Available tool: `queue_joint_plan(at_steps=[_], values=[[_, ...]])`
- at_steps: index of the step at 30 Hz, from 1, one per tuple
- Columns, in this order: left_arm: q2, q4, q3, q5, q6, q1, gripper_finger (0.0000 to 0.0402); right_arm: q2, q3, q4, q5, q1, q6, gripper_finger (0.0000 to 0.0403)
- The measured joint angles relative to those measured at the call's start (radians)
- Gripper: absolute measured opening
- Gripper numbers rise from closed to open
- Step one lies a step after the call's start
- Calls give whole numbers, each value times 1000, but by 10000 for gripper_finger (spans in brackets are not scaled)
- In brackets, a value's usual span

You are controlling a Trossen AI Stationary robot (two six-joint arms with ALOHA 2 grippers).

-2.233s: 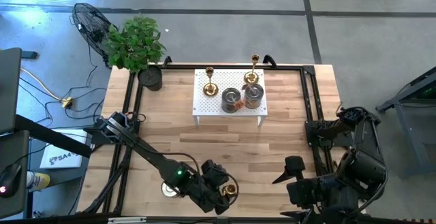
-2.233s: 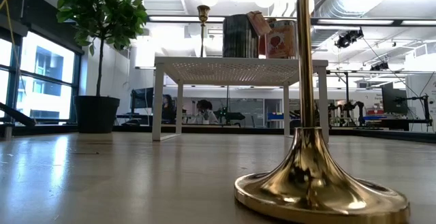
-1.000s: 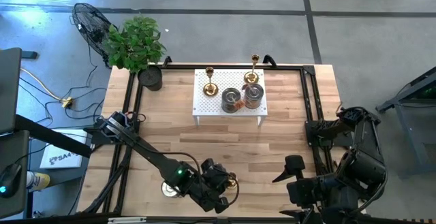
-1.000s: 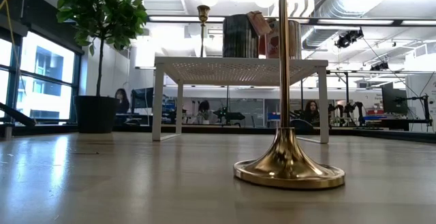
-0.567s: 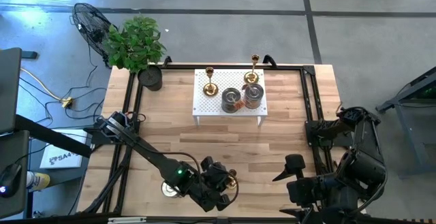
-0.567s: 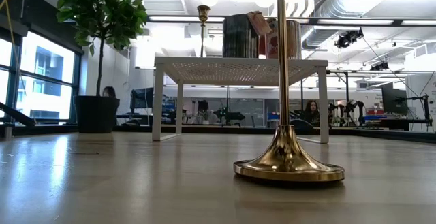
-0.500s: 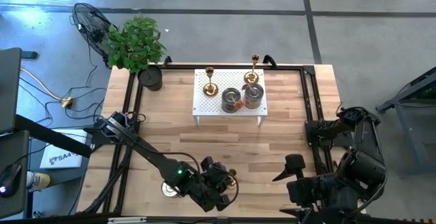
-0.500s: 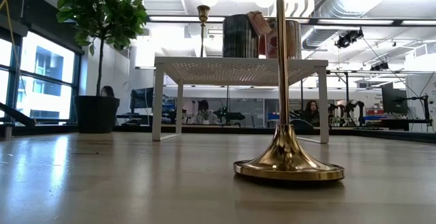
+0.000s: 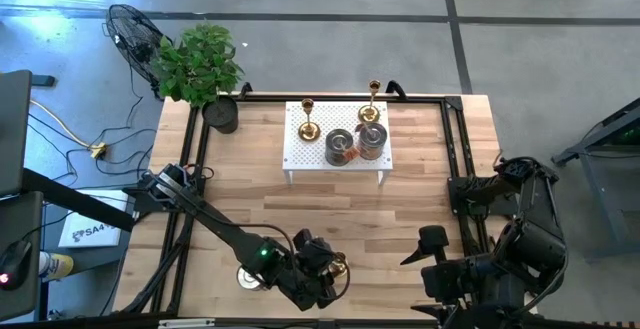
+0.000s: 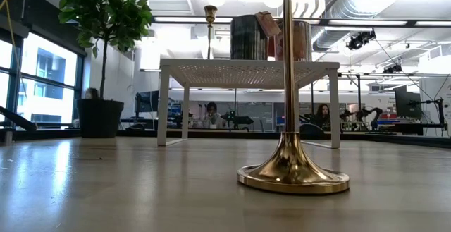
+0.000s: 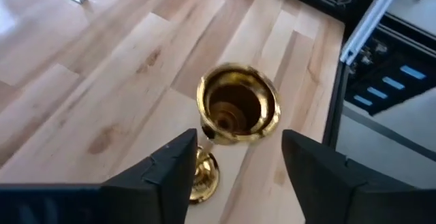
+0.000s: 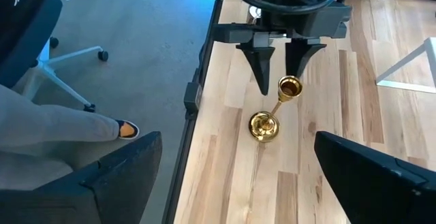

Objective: Pick & Place candle stick holders
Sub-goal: Align the gold candle holder with the other gold candle holder on the shelf

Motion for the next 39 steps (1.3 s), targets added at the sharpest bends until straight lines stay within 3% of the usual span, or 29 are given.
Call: queue_joint_plan(at_steps=[10, 18, 24, 28, 34, 39], values=[[0, 9, 0, -38, 0, 44, 239, 0, 0, -5, 0, 0, -5, 378], [0, 7, 0, 108, 2, 99, 238, 0, 0, -26, 0, 0, -5, 378], [0, 4, 0, 117, 7, 104, 236, 0, 0, -40, 0, 0, -4, 378], [0, 4, 0, 117, 26, 104, 201, 0, 0, -44, 0, 0, -5, 378], [0, 10, -1, 151, 31, 106, 92, 0, 0, -48, 9, 0, -5, 378], [2, 0, -1, 153, 58, 104, 91, 0, 0, -49, 22, 0, -7, 378]])
